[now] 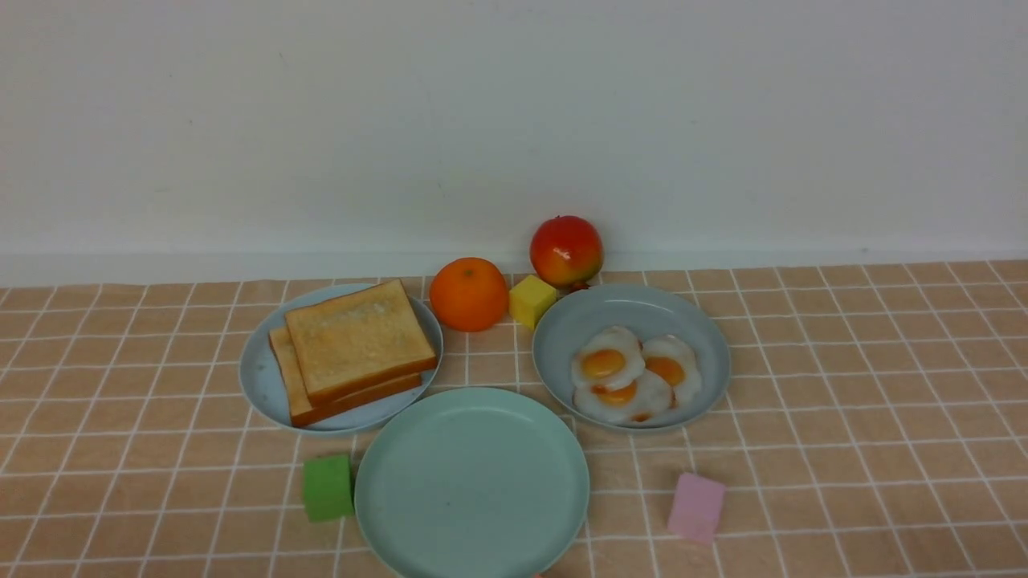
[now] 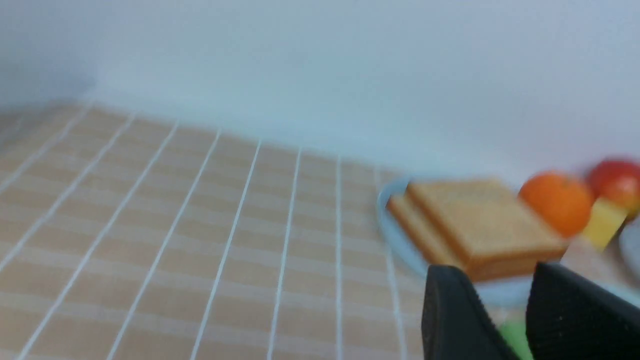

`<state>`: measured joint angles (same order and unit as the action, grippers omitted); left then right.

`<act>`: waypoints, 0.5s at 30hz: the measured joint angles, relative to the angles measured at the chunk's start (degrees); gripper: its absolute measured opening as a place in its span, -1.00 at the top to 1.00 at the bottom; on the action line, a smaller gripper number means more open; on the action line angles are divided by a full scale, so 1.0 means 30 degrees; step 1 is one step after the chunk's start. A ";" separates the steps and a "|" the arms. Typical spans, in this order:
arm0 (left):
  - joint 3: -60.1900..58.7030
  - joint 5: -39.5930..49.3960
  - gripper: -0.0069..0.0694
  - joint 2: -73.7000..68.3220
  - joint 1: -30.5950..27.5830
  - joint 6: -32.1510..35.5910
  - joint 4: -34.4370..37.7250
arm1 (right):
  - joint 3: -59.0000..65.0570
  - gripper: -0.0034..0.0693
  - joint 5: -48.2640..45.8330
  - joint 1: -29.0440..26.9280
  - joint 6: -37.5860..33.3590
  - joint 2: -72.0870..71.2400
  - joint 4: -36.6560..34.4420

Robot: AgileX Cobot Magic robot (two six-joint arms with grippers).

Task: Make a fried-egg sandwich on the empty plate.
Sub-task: Use the left arm to grab a slice of bread

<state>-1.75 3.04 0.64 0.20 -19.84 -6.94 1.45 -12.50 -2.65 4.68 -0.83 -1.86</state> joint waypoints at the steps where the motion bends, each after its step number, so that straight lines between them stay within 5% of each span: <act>1: 0.0000 -0.0700 0.19 0.0000 0.0000 0.0000 0.0000 | 0.0000 0.25 0.0723 0.0000 0.0000 0.0000 0.0000; 6: 0.0000 -0.2316 0.19 0.0000 0.0000 0.0000 0.0000 | 0.0000 0.25 0.4686 0.0000 0.0000 0.0000 -0.0017; 15: 0.0000 -0.2647 0.19 0.0000 0.0000 -0.0034 0.0052 | 0.0000 0.25 0.7221 0.0000 0.0000 0.0000 -0.0091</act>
<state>-1.75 -4.90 0.64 0.20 -19.94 -6.79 1.45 9.17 -2.65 4.68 -0.83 -2.14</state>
